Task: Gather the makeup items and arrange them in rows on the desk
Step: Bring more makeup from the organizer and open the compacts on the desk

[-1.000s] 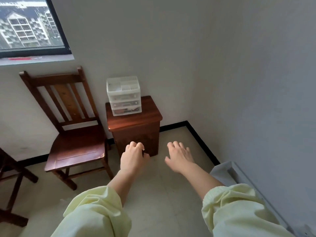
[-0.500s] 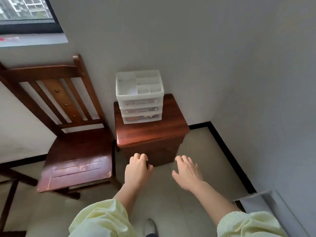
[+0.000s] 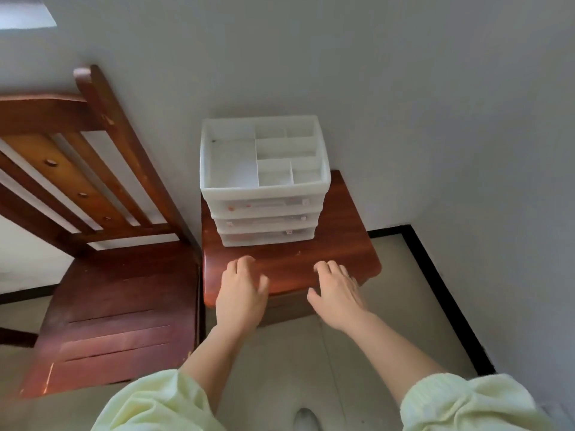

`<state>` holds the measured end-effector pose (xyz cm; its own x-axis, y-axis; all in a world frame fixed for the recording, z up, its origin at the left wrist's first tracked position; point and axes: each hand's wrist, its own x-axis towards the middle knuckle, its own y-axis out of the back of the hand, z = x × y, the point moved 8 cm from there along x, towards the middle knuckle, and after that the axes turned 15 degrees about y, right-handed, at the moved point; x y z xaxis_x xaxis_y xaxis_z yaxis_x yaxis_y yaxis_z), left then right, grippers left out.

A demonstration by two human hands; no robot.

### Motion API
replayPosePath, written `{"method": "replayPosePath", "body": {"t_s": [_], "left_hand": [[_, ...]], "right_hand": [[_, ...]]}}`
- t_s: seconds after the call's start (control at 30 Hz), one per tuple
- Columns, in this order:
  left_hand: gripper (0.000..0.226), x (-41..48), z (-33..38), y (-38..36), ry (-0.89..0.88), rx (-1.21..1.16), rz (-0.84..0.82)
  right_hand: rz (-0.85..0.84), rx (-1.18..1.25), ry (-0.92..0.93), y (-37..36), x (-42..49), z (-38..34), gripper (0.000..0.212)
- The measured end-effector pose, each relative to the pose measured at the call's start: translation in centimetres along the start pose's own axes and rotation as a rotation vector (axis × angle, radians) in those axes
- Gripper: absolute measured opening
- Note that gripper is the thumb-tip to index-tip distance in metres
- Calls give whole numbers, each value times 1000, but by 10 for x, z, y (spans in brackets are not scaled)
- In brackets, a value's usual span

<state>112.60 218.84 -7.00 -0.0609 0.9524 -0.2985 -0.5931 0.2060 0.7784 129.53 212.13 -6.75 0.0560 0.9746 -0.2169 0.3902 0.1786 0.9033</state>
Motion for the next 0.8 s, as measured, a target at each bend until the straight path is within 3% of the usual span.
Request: {"method": "replayPosePath", "body": {"t_s": [0.23,0.33,0.47,0.67,0.8], "left_hand": [[89,88,-23,-4,320,-350,1],[79,107,-23,-3,299,-456,-39],[49,120,-18,-11,307,-541,-142],[44,122,-21,-18,319,-643,-223],[53,117,-22,-24,365,-689,-249]], "right_hand": [[68,227,-124,5,77,24,52],[114,412,-228,10,91,40,61],[138,779,-332,-2,110,50,51],[214,1076,-405,-22,116,54,50],[238,1207,-455,-34,117,45,55]]}}
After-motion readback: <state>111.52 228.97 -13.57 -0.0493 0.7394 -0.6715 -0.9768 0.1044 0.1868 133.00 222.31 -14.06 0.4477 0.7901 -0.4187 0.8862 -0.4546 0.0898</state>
